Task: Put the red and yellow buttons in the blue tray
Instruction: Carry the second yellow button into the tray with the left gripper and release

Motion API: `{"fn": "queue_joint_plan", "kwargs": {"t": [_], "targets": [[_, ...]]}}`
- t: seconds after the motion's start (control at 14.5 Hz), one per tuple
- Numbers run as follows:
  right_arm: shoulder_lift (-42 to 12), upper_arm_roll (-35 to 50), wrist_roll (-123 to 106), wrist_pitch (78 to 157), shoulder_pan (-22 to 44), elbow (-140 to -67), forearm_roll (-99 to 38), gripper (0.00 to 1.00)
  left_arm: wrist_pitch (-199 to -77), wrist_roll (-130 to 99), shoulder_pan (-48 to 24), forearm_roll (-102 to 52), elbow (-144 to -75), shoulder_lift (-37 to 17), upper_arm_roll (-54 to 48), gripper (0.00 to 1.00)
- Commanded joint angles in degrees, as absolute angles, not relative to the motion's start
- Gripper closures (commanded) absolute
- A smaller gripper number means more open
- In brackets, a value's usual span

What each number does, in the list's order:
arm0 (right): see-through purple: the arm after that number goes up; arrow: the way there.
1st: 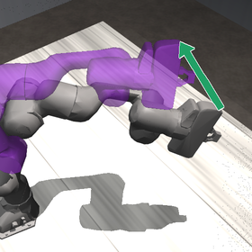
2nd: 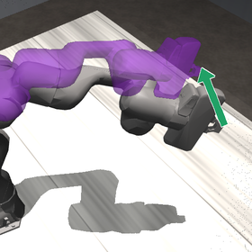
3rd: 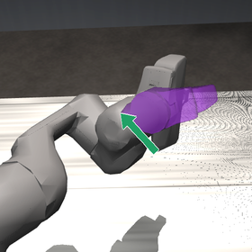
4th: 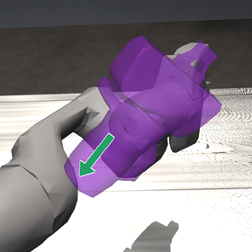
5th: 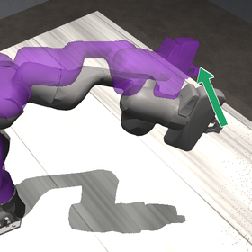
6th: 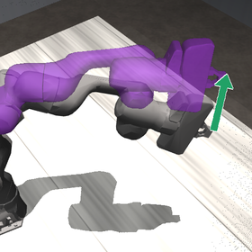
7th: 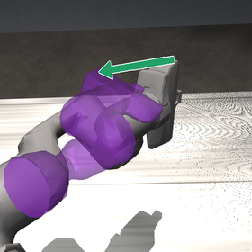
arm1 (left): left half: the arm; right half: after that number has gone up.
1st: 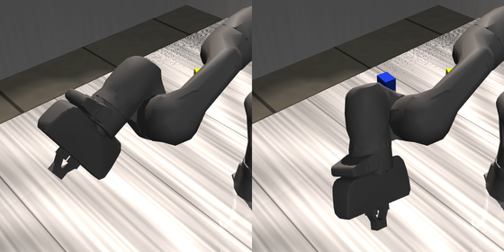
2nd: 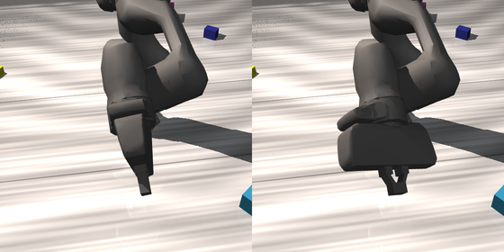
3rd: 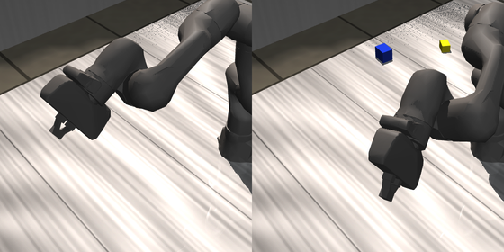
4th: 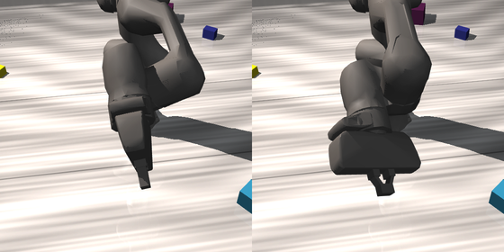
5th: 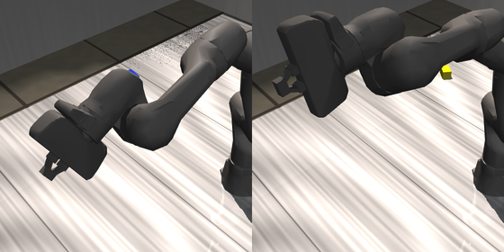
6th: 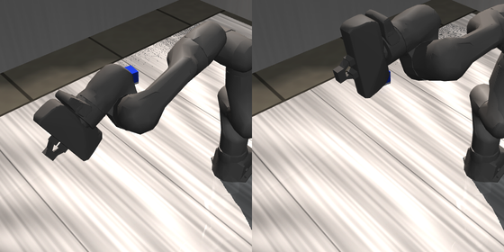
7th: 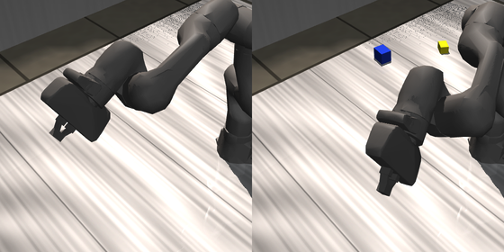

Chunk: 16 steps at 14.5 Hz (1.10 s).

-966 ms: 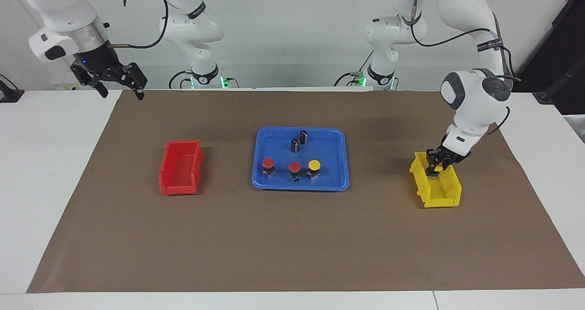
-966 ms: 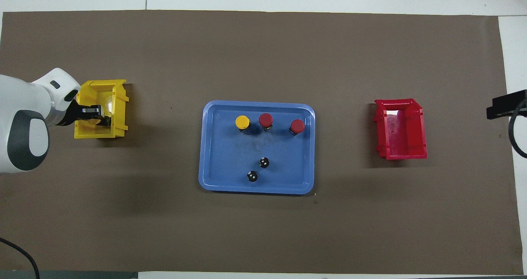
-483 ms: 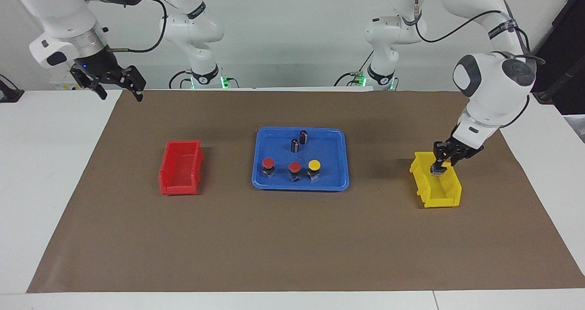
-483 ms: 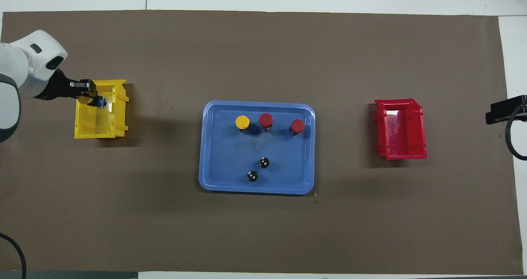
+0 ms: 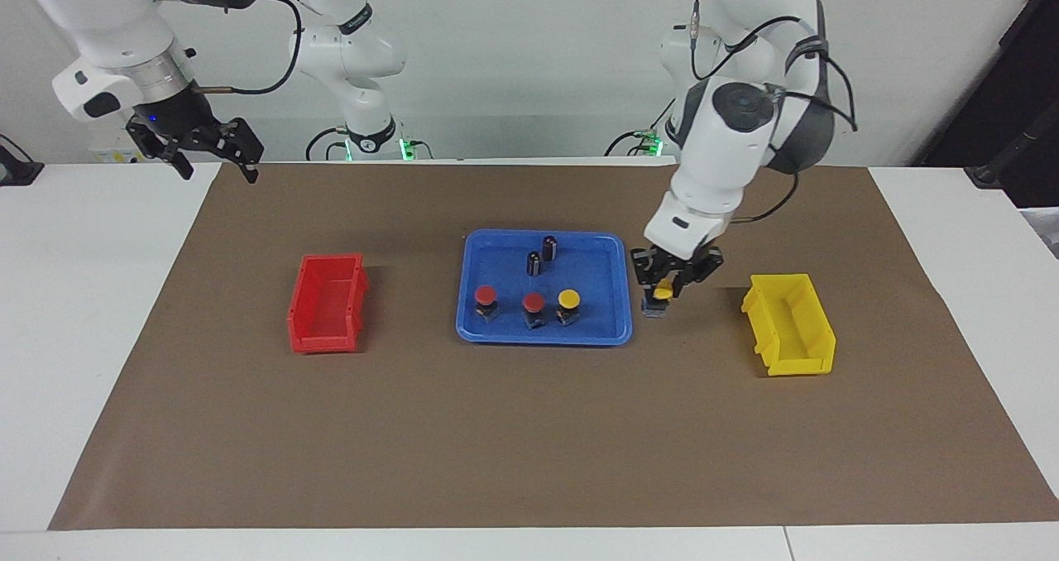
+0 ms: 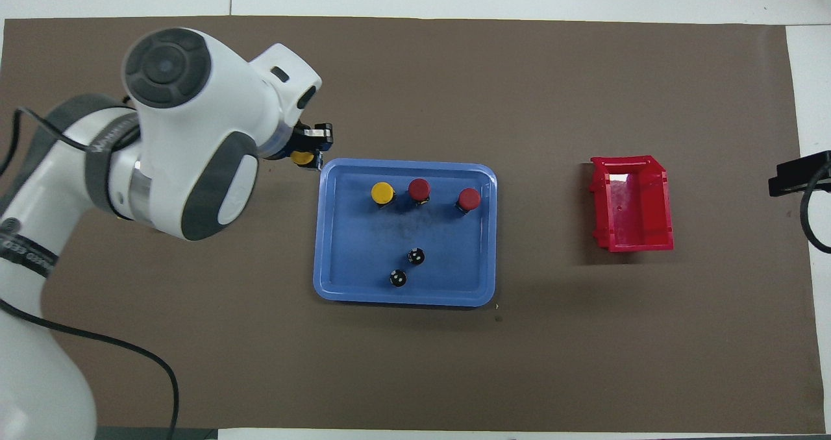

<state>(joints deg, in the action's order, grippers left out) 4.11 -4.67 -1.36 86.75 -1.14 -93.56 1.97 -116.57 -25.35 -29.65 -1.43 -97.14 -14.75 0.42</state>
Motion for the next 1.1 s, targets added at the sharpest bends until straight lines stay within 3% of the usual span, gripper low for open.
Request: {"fn": "queue_joint_plan", "kwargs": {"t": [0.0,0.55,0.62,0.69,0.76,0.83,0.97,1.03], "targets": [[5.4,-4.2,-2.8,86.7,-2.0,-94.8,2.8,0.00,-120.8,-26.5,-31.9,-2.3,-101.5,-14.1,1.2,0.99],[5.4,-4.1,-2.8,86.7,-1.7,-94.9,2.8,0.00,-128.7,-27.2,-34.5,-2.5,-109.5,-14.2,1.2,0.98],[5.4,-4.1,-2.8,86.7,-1.8,-94.9,2.8,0.00,-128.5,-27.1,-34.5,-2.5,-109.5,-14.1,1.2,0.92],[5.4,-4.1,-2.9,86.7,-1.7,-94.9,2.8,0.00,-128.4,-27.0,-34.4,-2.5,-109.5,-14.1,1.1,0.72],[5.4,-4.1,-3.0,86.7,-1.7,-94.9,2.7,0.00,-128.4,-27.0,-34.5,-2.5,-109.5,-14.1,1.2,0.41],[5.4,-4.1,-3.0,86.7,-1.7,-94.9,2.7,0.00,-128.4,-27.0,-34.5,-2.5,-109.4,-14.1,1.2,0.22],[5.4,-4.1,-3.0,86.7,-1.7,-94.9,2.7,0.00,-128.4,-27.6,-34.6,-2.5,-108.9,-14.0,1.2,0.03],[5.4,-4.1,-3.0,86.6,-1.6,-95.0,2.7,0.00,-128.2,-27.2,-34.5,-2.5,-108.8,-13.5,1.2,0.00]]}}
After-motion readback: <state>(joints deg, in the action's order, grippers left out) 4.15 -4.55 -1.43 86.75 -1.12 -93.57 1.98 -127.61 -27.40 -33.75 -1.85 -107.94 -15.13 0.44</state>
